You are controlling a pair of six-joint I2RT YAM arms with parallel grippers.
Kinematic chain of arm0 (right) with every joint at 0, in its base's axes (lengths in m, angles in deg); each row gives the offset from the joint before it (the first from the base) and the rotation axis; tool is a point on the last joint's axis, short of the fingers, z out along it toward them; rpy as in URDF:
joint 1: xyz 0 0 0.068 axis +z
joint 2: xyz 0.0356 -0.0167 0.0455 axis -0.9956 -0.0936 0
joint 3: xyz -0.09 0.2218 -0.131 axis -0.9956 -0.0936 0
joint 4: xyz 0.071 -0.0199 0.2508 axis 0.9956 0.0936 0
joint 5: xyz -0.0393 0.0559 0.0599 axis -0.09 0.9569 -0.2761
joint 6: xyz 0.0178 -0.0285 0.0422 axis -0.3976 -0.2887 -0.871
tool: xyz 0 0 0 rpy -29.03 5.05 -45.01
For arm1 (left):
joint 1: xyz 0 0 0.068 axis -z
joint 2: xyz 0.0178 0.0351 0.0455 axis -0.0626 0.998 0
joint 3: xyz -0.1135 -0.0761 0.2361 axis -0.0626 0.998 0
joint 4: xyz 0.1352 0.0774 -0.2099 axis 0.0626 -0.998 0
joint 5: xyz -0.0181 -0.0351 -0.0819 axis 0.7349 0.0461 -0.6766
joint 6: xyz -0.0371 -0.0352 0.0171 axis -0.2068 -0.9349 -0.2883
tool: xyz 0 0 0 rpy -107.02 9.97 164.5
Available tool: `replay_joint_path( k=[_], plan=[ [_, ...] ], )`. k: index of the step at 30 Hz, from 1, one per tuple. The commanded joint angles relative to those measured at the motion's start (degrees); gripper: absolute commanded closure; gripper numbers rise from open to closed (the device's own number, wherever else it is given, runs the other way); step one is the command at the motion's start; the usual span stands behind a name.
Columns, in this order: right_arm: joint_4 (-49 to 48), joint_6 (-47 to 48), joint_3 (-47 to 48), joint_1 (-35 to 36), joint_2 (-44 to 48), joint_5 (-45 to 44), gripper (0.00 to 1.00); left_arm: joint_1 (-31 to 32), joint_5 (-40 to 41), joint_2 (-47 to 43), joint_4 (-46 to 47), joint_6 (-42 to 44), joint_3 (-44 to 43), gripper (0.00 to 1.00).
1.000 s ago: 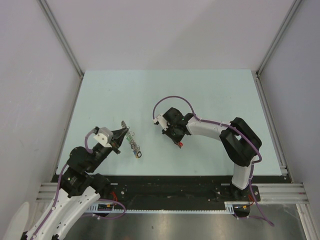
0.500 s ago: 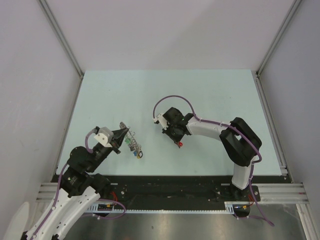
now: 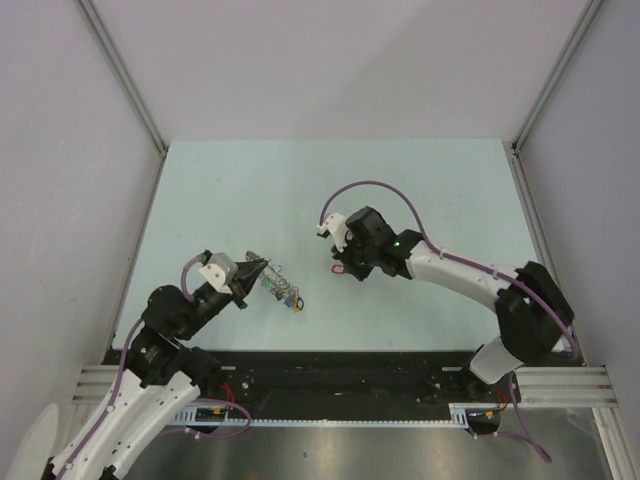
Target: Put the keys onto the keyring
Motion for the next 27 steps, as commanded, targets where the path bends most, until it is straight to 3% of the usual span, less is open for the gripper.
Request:
replay_joint_path(
  k=[1,7,19,27],
  plan=[
    [-8.6,-0.1,-4.8,-0.3,11.9,7.1,1.0,0.2,-6.6,1.8,7.0,-0.6,-2.0,1.0],
    [-20.8,0.2,-11.6,-3.8,24.5,19.1,1.0,0.1,-12.4,7.9,7.6,-0.7,-5.9,0.99],
    [-34.1,0.2,-13.2,-6.5,30.4,32.3,1.0,0.1,-28.8,23.0,12.4,2.3,-14.7,0.99],
    [-32.9,2.5,-13.3,-7.1,35.4,35.2,1.0,0.1,-34.8,28.9,15.0,5.8,-16.2,1.0]
  ],
)
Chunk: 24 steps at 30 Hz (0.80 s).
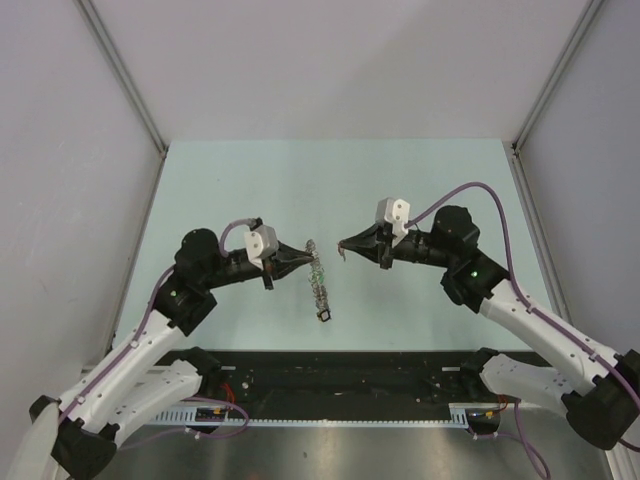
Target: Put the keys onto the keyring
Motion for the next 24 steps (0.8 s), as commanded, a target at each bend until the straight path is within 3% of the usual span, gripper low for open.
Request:
replay_joint_path(
  k=[1,10,16,24],
  plan=[
    [-1.1,3.1,-0.2,0.0,3.9,3.9,1.0,0.1,-6.7,2.0,5.1,4.1,-3.4,1.0],
    [5.0,8.6,-0.8,5.9,3.9,-0.5,1.0,0.1,-9.7,0.7,13.9,-1.6,3.2,1.0],
    [2.6,8.0,-2.7,6.9,5.2,-1.0,1.0,0.1,-10.1,-1.3,20.1,-6.2,5.5,1.0],
    [1.4,7.7,-3.3,8.6,5.4,-3.7,1.0,0.1,-11.5,-1.2,21.2,-8.1,5.7,1.0]
  ],
)
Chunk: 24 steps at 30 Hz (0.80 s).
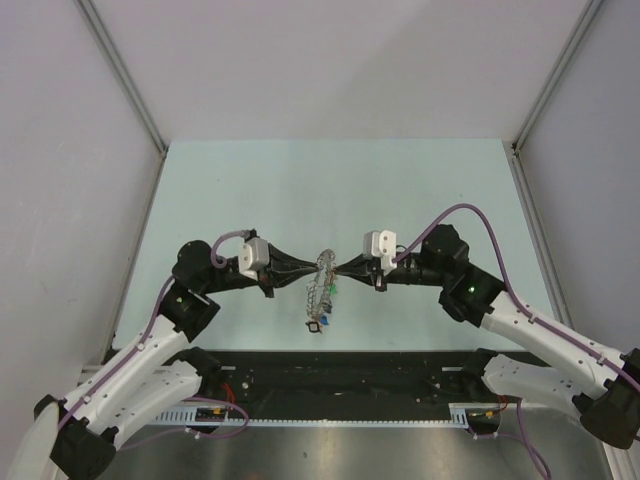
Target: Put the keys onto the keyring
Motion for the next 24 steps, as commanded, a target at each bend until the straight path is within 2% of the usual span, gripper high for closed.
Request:
replay_joint_path(
  k=[1,24],
  plan=[
    [-3.0,0.1,0.0,0.9,0.9,-2.0,1.0,0.2,-2.3,-0.7,6.3,-3.0,-0.7,0.99],
    [-10.8,-0.6,-2.8,4.1,1.9,-5.2,1.0,0.2,-2.7,0.1,6.2,-3.5,-0.9,1.0]
  ],
)
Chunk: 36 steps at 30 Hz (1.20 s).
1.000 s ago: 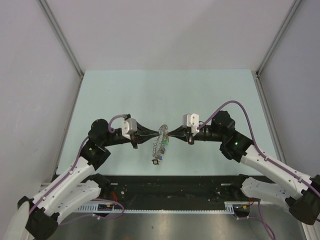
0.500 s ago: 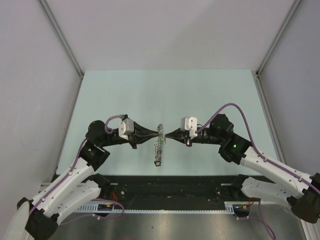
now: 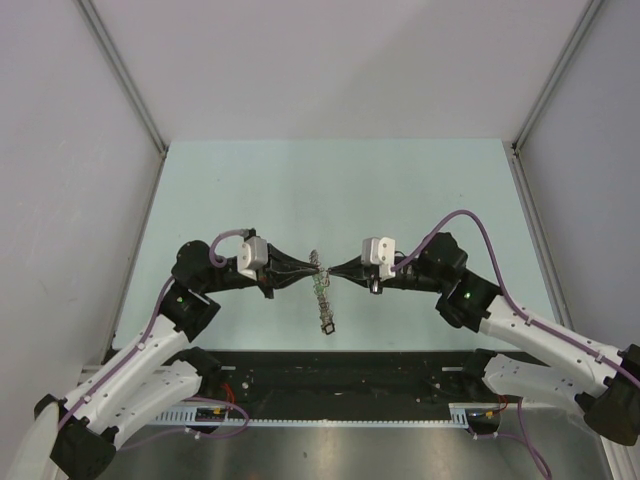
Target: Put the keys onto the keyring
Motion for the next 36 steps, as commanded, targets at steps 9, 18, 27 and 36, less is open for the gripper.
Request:
replay_joint_path(
  k=[9,18,27,36],
  plan=[
    [-5.1,-0.4,-0.5,1.3,2.5,-1.0,1.0,0.1,-0.8,-0.4,4.0,-1.0,-1.0,1.0],
    [-5.2,-0.8,-0.5,1.4,2.4,-2.5,1.0,0.1,-1.5,-0.3,4.3,-1.2,-1.1,0.99],
    [-5.4,-1.5,-0.5,1.4,2.3,-3.2,1.0,0.1,-1.1,-0.5,4.4,-1.3,-0.9,1.0],
    [-5.5,-1.9,-0.5,1.4,2.2,-1.9,1.0,0.1,-1.3,-0.4,4.4,-1.2,-0.9,1.0]
  ],
)
